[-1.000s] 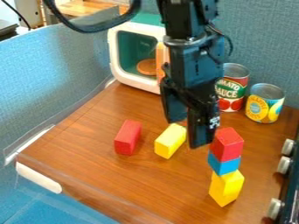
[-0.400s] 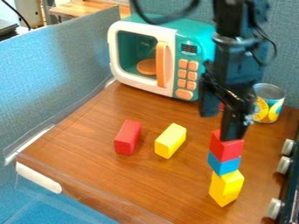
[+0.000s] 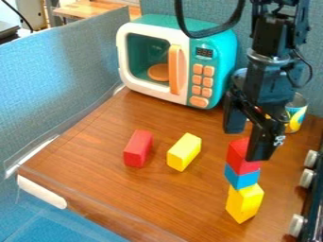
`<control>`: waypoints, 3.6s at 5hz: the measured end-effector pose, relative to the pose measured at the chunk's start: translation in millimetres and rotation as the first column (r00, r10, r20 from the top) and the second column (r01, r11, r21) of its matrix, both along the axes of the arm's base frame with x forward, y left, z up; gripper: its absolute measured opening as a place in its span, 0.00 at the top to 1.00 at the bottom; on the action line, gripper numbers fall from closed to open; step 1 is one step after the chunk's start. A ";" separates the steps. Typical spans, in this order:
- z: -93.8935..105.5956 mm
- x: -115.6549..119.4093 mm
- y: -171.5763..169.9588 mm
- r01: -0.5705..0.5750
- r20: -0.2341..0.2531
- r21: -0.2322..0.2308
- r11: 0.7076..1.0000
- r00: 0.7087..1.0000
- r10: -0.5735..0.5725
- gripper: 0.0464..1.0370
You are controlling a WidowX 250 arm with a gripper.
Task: Take the red cube off the tower and place it on the yellow rectangular block
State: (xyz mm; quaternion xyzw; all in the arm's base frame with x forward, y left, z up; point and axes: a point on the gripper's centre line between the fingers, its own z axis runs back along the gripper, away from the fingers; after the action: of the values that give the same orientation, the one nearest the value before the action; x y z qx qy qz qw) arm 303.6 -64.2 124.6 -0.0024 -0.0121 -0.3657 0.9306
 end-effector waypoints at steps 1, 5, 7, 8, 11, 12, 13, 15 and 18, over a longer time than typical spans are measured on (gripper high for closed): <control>-1.9 -0.3 -1.9 -0.021 -0.006 0.004 1.000 1.000 0.021 0.04; -16.3 1.2 -5.0 -0.105 -0.049 -0.011 0.994 0.993 0.104 0.46; 8.7 1.6 19.0 -0.222 -0.010 -0.084 0.971 0.975 0.222 0.46; 15.1 1.2 32.3 -0.286 -0.018 -0.116 0.951 0.958 0.286 0.46; -30.0 17.0 82.4 -0.518 -0.041 0.027 0.855 0.854 0.519 0.46; -41.9 20.8 90.6 -0.555 -0.053 0.038 0.831 0.829 0.556 0.46; -55.6 19.9 98.8 -0.574 -0.100 0.040 0.818 0.812 0.575 0.46; -65.3 24.1 113.9 -0.620 -0.136 -0.013 0.784 0.778 0.613 0.46; -71.6 47.0 109.9 -0.597 -0.130 -0.017 0.802 0.797 0.590 0.46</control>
State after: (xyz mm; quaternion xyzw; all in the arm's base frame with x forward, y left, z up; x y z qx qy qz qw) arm 350.5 45.7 53.0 -0.0466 0.0322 -0.0543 0.9969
